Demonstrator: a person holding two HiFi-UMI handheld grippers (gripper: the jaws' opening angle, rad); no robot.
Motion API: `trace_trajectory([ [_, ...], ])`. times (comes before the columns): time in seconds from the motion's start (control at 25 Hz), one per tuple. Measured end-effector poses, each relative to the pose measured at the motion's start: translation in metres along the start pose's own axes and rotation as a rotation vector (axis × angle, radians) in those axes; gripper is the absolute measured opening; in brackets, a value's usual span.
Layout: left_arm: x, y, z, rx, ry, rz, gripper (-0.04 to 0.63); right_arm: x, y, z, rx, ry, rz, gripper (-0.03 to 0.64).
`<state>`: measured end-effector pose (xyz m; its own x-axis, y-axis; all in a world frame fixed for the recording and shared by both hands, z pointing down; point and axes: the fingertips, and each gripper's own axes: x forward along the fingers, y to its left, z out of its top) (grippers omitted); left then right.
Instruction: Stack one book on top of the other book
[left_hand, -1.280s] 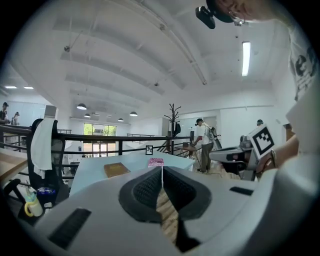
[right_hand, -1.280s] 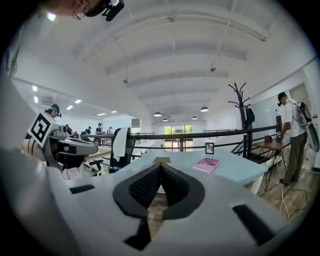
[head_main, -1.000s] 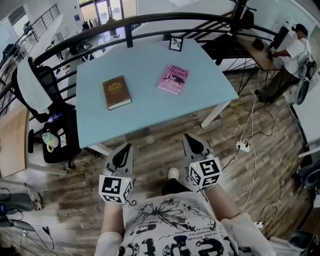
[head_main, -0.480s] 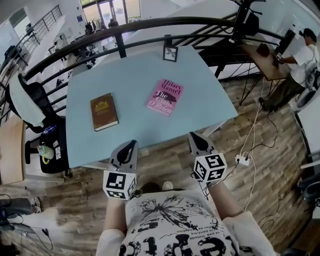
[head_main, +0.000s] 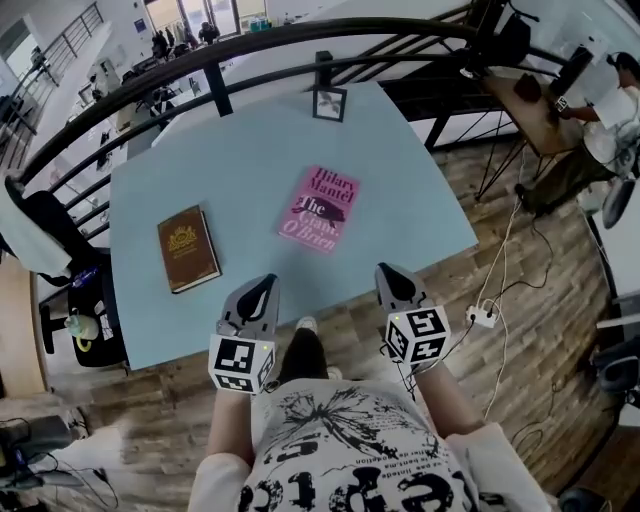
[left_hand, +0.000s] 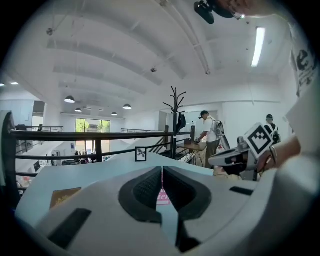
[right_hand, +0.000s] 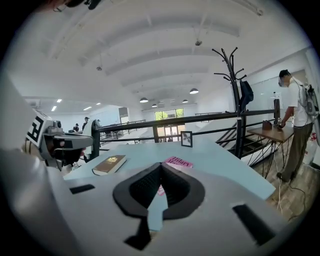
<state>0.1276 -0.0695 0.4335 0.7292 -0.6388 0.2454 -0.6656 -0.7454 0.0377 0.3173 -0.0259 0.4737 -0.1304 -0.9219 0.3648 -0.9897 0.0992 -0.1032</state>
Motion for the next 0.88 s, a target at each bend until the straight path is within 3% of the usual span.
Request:
trace_trajectory([
  [0.28,0.091,0.052,-0.011,-0.017,0.066,-0.042,0.011,0.082,-0.026,0.006,0.009,0.054,-0.055,-0.006],
  [0.52,0.147,0.085,-0.019,-0.059,0.104,-0.081,0.011,0.138,-0.035,0.004,0.049,0.072,-0.051,-0.005],
  [0.72,0.189,0.105,-0.06,-0.102,0.267,-0.108,0.012,0.184,-0.035,-0.027,0.082,0.18,-0.04,0.001],
  [0.8,0.201,0.107,-0.079,-0.124,0.337,-0.142,0.014,0.199,-0.035,-0.046,0.123,0.234,-0.039,0.147],
  [0.84,0.207,0.108,-0.089,-0.131,0.369,-0.163,0.049,0.206,-0.035,-0.056,0.154,0.256,-0.04,0.178],
  [0.88,0.213,0.107,-0.098,-0.137,0.399,-0.185,0.175,0.212,-0.036,-0.064,0.189,0.274,-0.04,0.193],
])
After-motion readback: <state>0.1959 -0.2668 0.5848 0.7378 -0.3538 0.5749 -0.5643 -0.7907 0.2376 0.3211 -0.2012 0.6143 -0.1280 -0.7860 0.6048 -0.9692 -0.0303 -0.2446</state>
